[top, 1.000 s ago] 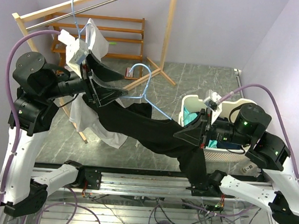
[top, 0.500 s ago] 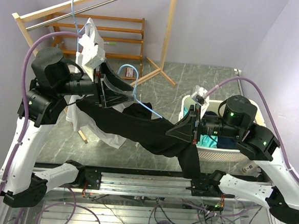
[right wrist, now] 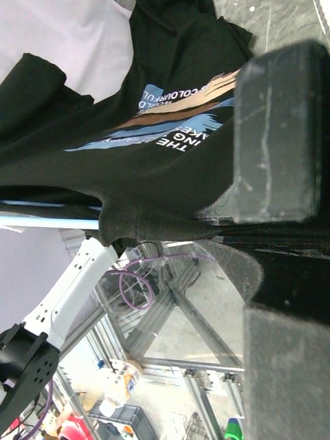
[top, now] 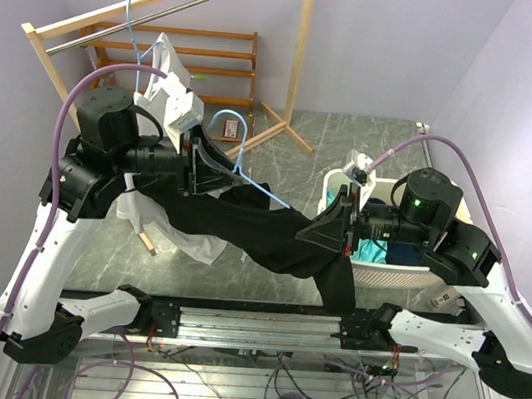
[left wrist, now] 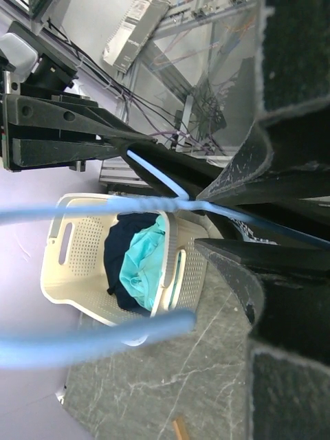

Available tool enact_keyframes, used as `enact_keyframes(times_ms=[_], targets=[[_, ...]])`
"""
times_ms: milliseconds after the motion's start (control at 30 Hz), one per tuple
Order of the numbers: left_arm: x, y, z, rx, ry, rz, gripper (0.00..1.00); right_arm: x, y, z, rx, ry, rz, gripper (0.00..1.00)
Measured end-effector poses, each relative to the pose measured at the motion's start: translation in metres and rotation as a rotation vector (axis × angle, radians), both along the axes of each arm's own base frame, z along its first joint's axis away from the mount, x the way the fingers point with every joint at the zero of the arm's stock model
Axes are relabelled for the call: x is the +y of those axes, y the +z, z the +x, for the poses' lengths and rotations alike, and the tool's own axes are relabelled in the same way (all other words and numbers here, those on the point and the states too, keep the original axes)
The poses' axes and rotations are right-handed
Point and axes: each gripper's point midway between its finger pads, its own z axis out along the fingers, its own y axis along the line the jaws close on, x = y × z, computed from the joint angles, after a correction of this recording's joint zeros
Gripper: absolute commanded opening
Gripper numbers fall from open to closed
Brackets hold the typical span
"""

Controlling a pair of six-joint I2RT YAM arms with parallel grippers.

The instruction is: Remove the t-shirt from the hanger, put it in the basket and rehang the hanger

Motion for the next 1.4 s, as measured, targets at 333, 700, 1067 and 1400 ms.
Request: enact_keyframes(times_ms=[333, 700, 1067, 1400], targets=[[-0.001, 0.0, -0.009, -0.019, -0.045, -0.001, 0.07, -0.004, 0.004, -0.004, -0.005, 0.003, 0.014, 0.21], [0.007, 0.011, -0.019, -0.06, -0.014, -0.017, 0.07, -0.035, -0.002, -0.004, -0.06, -0.126, 0.046, 0.52], [0.011, 0.016, -0.024, -0.071, 0.002, -0.028, 0.07, -0.061, -0.007, -0.01, -0.071, -0.206, 0.067, 0.13], [0.014, 0.018, -0.022, -0.075, 0.033, -0.03, 0.07, -0.069, -0.033, 0.0, -0.028, -0.284, -0.007, 0.0]])
